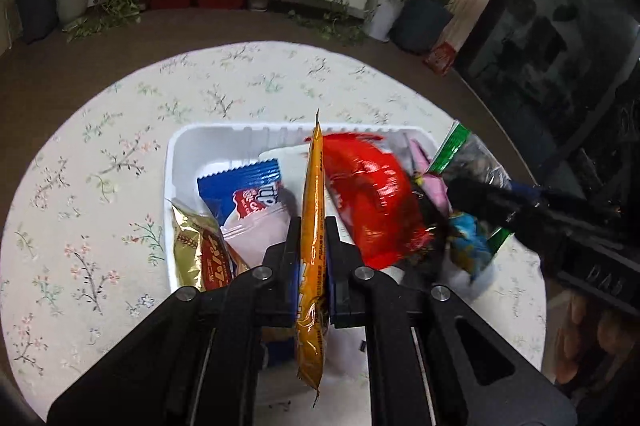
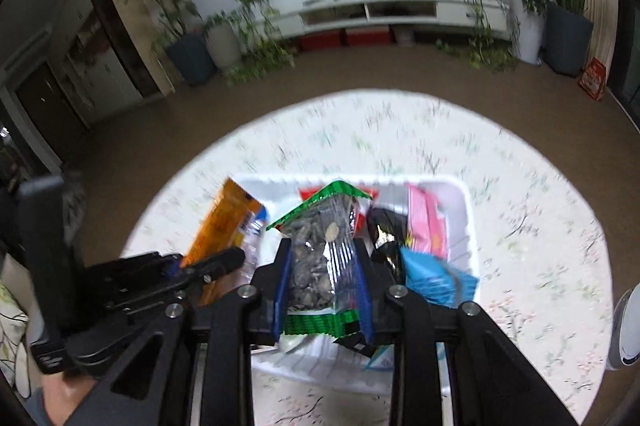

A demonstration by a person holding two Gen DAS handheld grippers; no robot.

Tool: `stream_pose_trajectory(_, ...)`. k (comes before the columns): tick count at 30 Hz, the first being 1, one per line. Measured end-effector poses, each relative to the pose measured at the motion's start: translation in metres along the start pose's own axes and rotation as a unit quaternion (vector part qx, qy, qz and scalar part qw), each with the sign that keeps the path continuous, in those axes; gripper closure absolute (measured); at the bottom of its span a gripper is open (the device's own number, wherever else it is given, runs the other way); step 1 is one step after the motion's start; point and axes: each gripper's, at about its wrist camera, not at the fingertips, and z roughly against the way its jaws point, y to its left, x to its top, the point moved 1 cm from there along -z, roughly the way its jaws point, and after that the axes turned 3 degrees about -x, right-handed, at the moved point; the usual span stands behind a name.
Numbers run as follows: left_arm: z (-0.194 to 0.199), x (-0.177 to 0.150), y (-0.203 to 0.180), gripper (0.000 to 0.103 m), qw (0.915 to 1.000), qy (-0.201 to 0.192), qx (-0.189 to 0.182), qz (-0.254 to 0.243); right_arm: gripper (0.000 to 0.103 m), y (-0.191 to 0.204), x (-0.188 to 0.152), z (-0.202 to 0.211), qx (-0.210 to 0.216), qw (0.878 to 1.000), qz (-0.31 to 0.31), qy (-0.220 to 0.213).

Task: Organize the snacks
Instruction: 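Lower both held packs into the white tray and open both tools, then move both open tools back to the last two snacks on the cloth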

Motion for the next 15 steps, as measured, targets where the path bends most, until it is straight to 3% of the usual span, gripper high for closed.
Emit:
stream_pose_trajectory(8,-0.017,-0.002,0.004,0.089,0.9998,-0.012,0.014,0.001,0.057,-0.015,-0.013,-0.041,-0.029,0.999,0.000,0.026)
stream_pose_trajectory(11,-0.015,-0.002,0.004,0.060,0.9996,-0.020,0.018,0.000,0.047,-0.012,-0.015,-0.037,-0.025,0.999,0.004,0.022)
stream_pose_trajectory(12,-0.013,-0.003,0.005,0.048,0.9993,-0.024,0.030,0.003,0.048,-0.011,-0.014,-0.033,-0.029,0.999,0.005,0.017)
stream_pose_trajectory(14,-0.009,-0.001,0.008,0.037,0.9992,-0.028,0.026,0.009,0.047,-0.013,-0.012,-0.026,-0.030,1.000,0.002,0.009)
stream_pose_trajectory(15,-0.006,-0.002,0.007,0.023,0.9992,-0.029,0.026,0.009,0.046,-0.014,-0.012,-0.022,-0.029,1.000,-0.002,0.007)
